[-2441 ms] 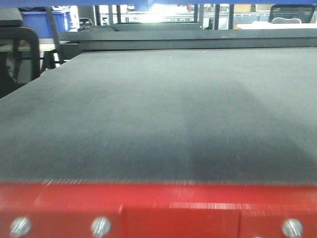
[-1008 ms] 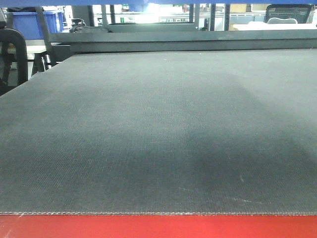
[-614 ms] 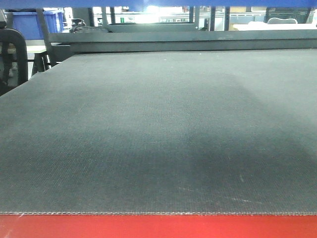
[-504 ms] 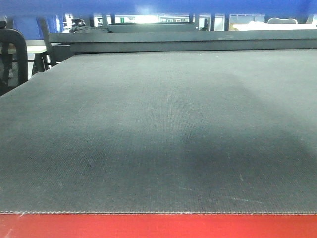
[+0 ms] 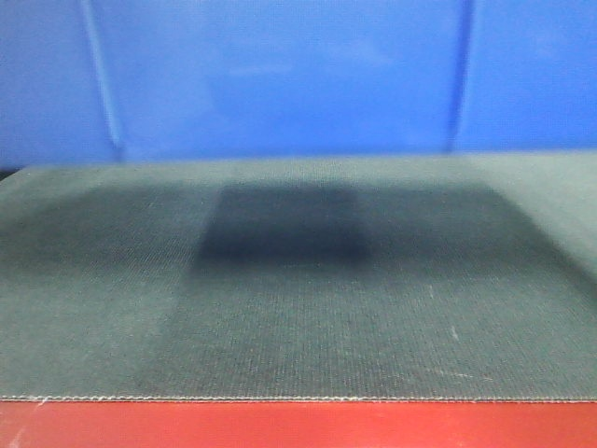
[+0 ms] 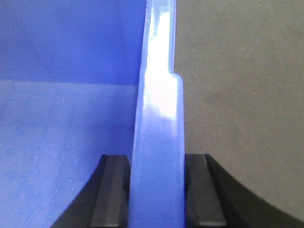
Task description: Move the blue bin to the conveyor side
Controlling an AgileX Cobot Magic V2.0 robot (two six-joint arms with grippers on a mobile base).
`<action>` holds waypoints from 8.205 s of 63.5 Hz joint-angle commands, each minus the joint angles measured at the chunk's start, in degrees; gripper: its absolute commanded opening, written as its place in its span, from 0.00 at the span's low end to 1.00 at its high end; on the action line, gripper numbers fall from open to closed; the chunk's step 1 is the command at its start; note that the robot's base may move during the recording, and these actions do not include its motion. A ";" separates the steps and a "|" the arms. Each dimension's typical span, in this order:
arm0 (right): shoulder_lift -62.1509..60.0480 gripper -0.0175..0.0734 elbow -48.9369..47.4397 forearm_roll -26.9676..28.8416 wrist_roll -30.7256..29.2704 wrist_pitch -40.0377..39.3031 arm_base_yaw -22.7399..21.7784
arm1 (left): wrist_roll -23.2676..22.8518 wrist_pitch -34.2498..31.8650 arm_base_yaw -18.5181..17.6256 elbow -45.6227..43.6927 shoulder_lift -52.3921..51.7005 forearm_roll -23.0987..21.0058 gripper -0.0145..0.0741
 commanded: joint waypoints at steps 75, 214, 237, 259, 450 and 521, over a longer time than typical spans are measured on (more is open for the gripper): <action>6.52 0.10 7.67 0.75 -1.18 -19.37 0.46 | 0.39 -19.96 -0.41 8.83 3.16 -0.08 0.14; -38.00 0.11 49.54 -1.71 -3.18 -52.07 0.46 | 0.39 -45.38 -0.41 48.77 -43.89 -1.35 0.14; -58.57 0.11 73.02 -1.71 -3.18 -61.99 0.46 | 0.39 -51.02 -0.41 72.16 -63.60 -1.35 0.14; -72.94 0.11 77.25 -1.71 -3.18 -58.95 0.46 | 0.39 -51.02 -0.41 77.99 -76.60 -1.35 0.14; -89.35 0.11 93.10 8.13 -10.40 -51.78 -7.87 | 17.63 -50.93 12.24 91.98 -91.02 -10.63 0.14; -89.35 0.11 93.10 8.13 -10.40 -51.78 -7.87 | 16.54 -54.11 10.60 94.71 -91.02 -8.17 0.14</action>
